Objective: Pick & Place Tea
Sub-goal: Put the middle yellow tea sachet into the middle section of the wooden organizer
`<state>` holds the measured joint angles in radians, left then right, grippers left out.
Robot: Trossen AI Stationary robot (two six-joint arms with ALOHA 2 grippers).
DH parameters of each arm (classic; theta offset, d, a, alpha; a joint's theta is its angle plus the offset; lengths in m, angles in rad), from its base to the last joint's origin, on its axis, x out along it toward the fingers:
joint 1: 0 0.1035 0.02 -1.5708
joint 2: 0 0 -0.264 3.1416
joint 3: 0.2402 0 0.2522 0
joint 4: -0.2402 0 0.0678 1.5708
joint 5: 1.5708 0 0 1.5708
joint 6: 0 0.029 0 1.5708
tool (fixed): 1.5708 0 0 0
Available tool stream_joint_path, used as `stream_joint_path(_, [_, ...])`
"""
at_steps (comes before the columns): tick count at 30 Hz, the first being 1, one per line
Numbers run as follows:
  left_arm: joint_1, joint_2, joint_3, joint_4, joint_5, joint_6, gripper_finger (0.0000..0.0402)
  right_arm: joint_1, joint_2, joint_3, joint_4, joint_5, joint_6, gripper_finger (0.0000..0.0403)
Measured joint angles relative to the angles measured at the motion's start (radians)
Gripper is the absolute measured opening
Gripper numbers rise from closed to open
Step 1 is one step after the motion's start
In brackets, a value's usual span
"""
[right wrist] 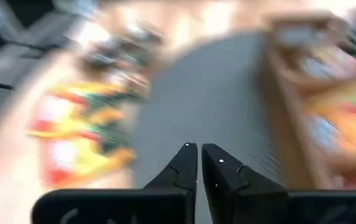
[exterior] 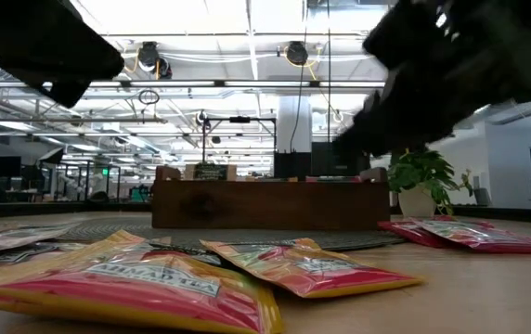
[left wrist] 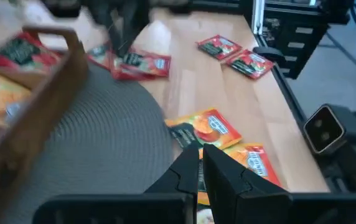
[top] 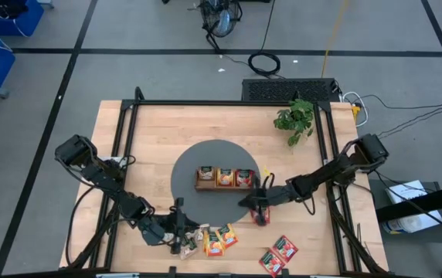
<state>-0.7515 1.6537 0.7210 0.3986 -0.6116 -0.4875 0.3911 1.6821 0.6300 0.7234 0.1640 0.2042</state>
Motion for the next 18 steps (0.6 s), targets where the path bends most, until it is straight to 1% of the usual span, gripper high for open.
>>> stream_joint_path(2, [0.007, 0.033, 0.027, -0.003, 0.055, -0.011, 0.0031, 0.021, 0.0, 0.0, 0.061, -0.075, -0.031, 0.0031])
stream_joint_path(5, [0.02, 0.124, 0.119, -0.003, 0.137, 0.019, 0.0031, 0.053, 0.0, 0.001, 0.111, -0.114, -0.04, 0.0052])
stream_joint_path(7, [0.028, 0.193, 0.197, -0.028, 0.202, 0.054, 0.0031, 0.069, 0.0, 0.0, 0.111, -0.112, -0.04, 0.0067])
stream_joint_path(10, [0.039, 0.287, 0.328, -0.114, 0.288, 0.095, 0.0031, 0.089, 0.0, 0.0, 0.103, -0.108, -0.035, 0.0086])
stream_joint_path(14, [0.036, 0.34, 0.462, -0.28, 0.411, 0.111, 0.0031, 0.121, 0.004, 0.0, 0.101, -0.059, -0.034, 0.0101])
stream_joint_path(16, [0.028, 0.34, 0.498, -0.348, 0.426, 0.093, 0.0031, 0.133, 0.021, 0.001, 0.111, -0.049, -0.033, 0.0102])
stream_joint_path(18, [0.026, 0.337, 0.512, -0.37, 0.432, 0.042, 0.0031, 0.143, 0.045, 0.0, 0.115, -0.037, -0.034, 0.01])
